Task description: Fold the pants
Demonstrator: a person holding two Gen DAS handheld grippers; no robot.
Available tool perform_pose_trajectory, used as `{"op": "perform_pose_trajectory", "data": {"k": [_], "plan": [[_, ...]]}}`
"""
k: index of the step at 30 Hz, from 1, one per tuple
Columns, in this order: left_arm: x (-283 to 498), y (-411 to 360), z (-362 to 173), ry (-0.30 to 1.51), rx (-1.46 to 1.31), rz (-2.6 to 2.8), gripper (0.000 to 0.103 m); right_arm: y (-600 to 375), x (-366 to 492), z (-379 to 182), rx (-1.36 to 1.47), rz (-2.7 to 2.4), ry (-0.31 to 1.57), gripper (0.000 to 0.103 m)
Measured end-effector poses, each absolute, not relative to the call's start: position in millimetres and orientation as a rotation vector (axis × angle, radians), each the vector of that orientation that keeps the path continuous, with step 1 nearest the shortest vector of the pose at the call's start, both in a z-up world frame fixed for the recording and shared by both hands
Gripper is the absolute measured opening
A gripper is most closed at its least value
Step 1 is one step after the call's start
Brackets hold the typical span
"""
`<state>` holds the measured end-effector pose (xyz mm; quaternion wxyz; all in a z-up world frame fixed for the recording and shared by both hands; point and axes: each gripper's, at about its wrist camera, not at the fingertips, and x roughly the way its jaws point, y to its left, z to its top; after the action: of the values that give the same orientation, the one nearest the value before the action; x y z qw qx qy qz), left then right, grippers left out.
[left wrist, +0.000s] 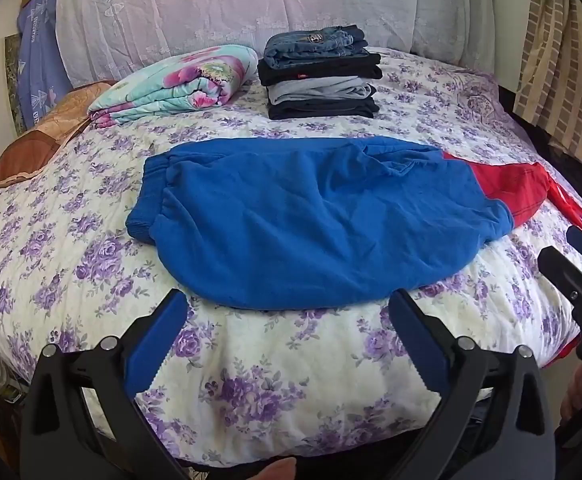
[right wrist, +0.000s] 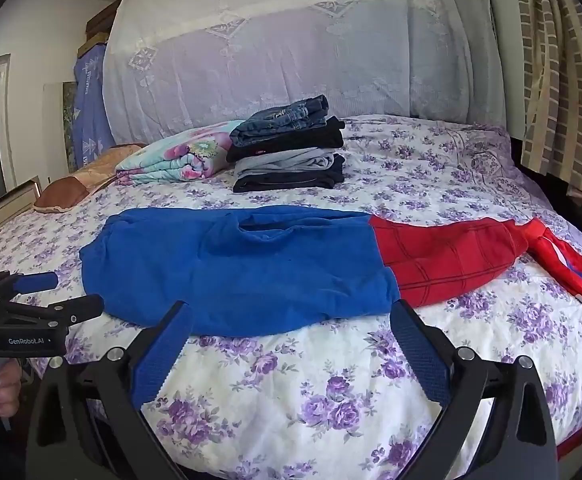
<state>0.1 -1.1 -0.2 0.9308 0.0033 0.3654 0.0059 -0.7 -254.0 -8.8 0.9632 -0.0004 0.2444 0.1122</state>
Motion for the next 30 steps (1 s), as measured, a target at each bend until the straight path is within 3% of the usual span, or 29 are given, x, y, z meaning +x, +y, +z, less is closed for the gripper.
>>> {"op": "perform_pose_trajectory", "data": {"k": [30], "plan": [[-2.3,3.1,-5.1,0.756,-0.006,0.006,0.099,-254.2,-1.1,-11.8,0.003,0.224,0.514,0.099]]}}
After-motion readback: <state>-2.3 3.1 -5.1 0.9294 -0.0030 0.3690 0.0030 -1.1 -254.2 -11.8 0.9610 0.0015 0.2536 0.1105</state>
